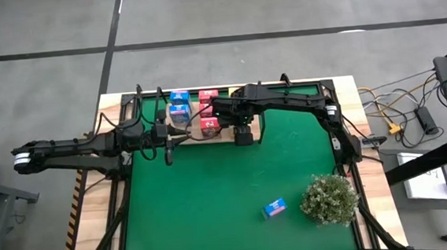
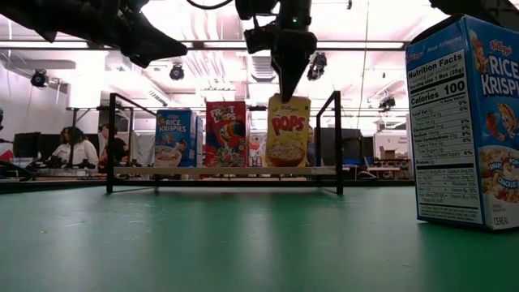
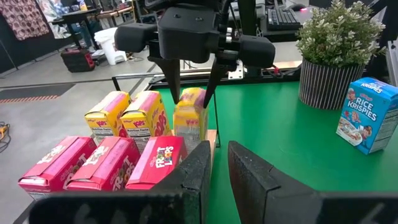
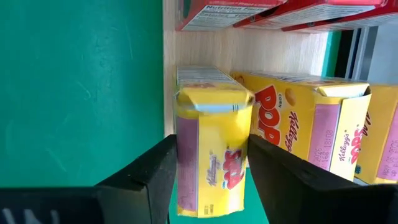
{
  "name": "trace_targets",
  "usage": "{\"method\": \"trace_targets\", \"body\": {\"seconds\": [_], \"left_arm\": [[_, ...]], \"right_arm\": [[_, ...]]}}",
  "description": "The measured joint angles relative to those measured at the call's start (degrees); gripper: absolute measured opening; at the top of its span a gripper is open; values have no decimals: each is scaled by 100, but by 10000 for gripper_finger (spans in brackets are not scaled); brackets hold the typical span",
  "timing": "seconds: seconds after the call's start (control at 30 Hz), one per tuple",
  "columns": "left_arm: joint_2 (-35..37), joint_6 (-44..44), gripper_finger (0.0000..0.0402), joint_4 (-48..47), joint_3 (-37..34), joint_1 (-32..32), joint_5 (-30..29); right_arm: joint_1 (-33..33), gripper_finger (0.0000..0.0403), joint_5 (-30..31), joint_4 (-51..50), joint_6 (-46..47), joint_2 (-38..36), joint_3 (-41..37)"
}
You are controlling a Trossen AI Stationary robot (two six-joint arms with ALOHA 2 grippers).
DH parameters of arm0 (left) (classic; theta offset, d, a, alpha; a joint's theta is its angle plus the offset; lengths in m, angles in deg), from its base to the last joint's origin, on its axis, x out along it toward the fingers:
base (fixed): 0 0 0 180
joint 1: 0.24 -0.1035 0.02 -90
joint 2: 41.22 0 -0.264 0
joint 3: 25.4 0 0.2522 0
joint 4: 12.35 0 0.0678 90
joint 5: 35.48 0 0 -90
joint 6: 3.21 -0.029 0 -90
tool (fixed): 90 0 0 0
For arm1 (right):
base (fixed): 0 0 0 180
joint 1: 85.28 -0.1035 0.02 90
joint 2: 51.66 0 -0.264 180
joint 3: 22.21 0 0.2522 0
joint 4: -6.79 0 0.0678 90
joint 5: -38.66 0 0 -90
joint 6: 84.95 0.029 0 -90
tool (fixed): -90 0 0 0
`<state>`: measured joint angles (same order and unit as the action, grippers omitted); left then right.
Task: Stack cereal on shelf
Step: Put the yellow cereal box on the shelf aligned with the other yellow cereal box
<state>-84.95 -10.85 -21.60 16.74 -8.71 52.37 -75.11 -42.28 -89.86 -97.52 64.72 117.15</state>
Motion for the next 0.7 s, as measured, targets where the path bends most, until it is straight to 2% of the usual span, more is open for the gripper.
{"method": "trace_targets", "body": {"seconds": [0.4, 0.6, 0.7], "left_arm": [[0, 63, 40, 2, 0, 0, 0], [0, 63, 40, 2, 0, 0, 0], [0, 63, 40, 2, 0, 0, 0]], "right_arm": [[0, 193, 4, 73, -138, 0, 233], [0, 181, 2, 224, -155, -2, 643], [0, 160, -7, 533, -158, -7, 637]]}}
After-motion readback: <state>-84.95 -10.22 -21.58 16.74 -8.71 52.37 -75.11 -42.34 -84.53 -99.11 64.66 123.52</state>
